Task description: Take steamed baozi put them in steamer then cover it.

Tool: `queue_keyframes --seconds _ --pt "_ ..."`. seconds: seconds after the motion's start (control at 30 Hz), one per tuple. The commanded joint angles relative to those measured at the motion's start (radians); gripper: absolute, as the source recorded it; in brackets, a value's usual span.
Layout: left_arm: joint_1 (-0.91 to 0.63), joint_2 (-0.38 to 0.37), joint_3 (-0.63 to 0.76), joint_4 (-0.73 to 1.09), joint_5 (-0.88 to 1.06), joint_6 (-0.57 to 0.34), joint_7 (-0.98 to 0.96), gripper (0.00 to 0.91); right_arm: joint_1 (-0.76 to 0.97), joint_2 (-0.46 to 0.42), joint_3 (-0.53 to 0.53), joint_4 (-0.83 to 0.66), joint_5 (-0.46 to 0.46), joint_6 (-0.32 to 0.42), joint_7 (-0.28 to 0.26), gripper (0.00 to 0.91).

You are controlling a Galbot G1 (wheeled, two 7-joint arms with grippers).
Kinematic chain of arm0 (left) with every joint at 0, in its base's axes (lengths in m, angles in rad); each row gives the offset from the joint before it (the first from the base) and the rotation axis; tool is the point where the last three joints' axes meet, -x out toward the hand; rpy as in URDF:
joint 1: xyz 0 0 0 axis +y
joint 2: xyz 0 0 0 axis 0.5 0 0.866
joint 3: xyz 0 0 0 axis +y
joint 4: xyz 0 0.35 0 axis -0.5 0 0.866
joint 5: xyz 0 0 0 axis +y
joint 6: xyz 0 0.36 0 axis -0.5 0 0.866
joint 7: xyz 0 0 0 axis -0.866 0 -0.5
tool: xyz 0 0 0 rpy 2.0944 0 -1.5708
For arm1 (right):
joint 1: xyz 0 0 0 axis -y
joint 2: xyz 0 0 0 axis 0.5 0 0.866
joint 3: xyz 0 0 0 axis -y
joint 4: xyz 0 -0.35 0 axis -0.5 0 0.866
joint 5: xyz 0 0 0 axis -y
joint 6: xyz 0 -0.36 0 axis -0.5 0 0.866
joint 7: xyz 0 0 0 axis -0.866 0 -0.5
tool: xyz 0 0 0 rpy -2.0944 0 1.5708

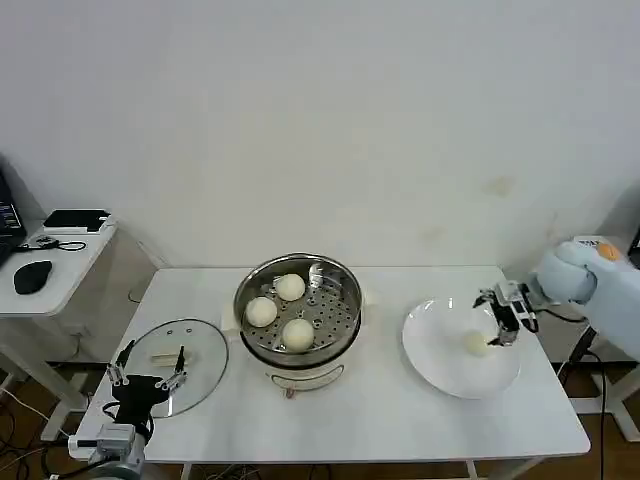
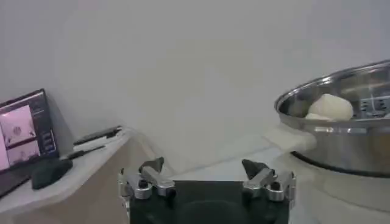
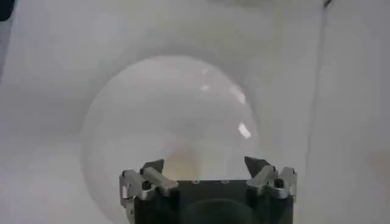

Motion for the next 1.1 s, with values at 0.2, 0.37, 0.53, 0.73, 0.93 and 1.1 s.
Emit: queue_keyframes --seconds 0.2,0.37,0.53,0.73,0.93,1.1 --pt "0.005 -0.002 0.003 0.004 0.006 0.0 0.001 0.907 -0.172 0.078 0.127 -0.154 -0.1 0.005 0.021 0.907" --pt "0.005 0.002 -0.004 0.003 0.005 0.001 0.001 0.907 -0.173 0.159 0.136 -0.241 -0.117 0.024 0.028 0.907" --pt "0.008 0.006 -0.013 0.005 0.003 0.001 0.001 0.907 -0.175 0.214 0.138 -0.301 -0.135 0.036 0.035 0.907" --pt "0.012 0.004 -0.022 0.007 0.001 0.0 0.0 0.907 -0.18 0.234 0.143 -0.324 -0.153 0.027 0.03 0.907" --pt "0.012 0.0 -0.024 0.008 0.001 -0.002 0.0 0.907 -0.18 0.234 0.146 -0.329 -0.163 0.013 0.025 0.705" --pt "0.015 -0.002 -0.024 0.005 0.002 -0.002 -0.001 0.907 -0.176 0.225 0.147 -0.308 -0.15 0.005 0.01 0.625"
